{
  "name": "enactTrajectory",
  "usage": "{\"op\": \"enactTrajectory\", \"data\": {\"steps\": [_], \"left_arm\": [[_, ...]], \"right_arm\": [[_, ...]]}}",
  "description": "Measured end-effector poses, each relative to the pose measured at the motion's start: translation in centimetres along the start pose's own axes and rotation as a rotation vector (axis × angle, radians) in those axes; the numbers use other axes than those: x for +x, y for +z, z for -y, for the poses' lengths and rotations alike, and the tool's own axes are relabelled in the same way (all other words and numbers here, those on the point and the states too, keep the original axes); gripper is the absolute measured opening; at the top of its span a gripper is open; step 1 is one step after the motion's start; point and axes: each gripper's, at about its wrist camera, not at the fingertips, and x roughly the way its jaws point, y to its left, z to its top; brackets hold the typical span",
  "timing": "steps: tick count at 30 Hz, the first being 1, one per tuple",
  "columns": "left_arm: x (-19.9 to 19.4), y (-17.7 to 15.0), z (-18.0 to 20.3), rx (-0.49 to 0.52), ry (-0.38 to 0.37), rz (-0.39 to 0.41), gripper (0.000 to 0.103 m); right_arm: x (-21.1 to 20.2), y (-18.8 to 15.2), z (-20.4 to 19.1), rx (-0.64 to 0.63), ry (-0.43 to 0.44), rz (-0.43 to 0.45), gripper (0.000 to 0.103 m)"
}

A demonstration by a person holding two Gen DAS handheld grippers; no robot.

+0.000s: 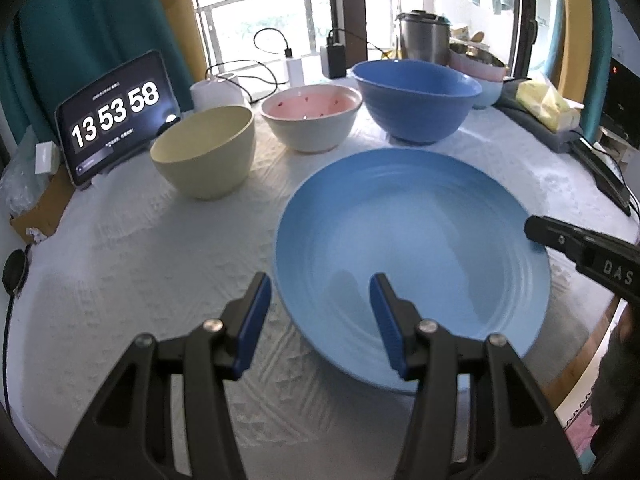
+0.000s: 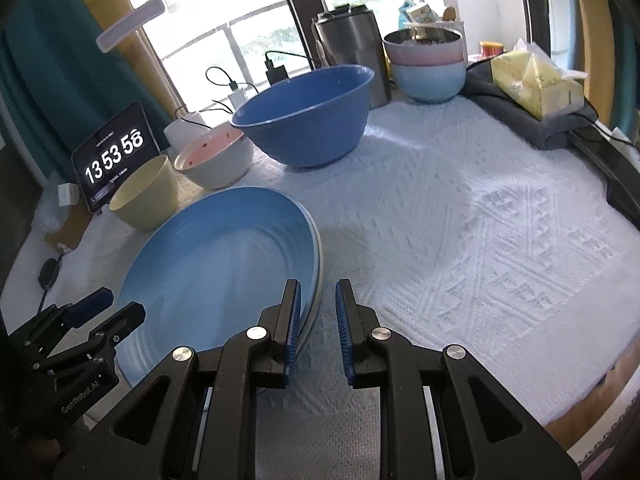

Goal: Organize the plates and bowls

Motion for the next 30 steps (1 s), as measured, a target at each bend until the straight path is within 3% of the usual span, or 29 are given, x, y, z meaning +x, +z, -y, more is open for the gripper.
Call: {"op": "enactTrajectory", "data": {"steps": [13, 22, 27, 30], "left_arm": [[3.1, 1.1, -1.7, -0.059, 0.025, -0.048, 0.054], [4.8, 2.3, -2.2, -0.115, -0.022, -0.040, 0.054], [5.7, 2.5, -2.6, -0.161, -0.036, -0.024, 0.075], [6.2, 2.6, -3.1, -0.202, -0.065, -0.033, 0.079]], "right_arm": [[3.1, 1.2, 0.6, 0.029, -0.001, -0.060, 0.036], [4.7, 2.0, 0.8, 0.042, 0.032, -0.076, 0.049], [5.2, 2.1, 0.4, 0.035, 0.038, -0.065, 0.050], [5.4, 2.2, 0.4, 0.036, 0.051, -0.062, 0.050]]}}
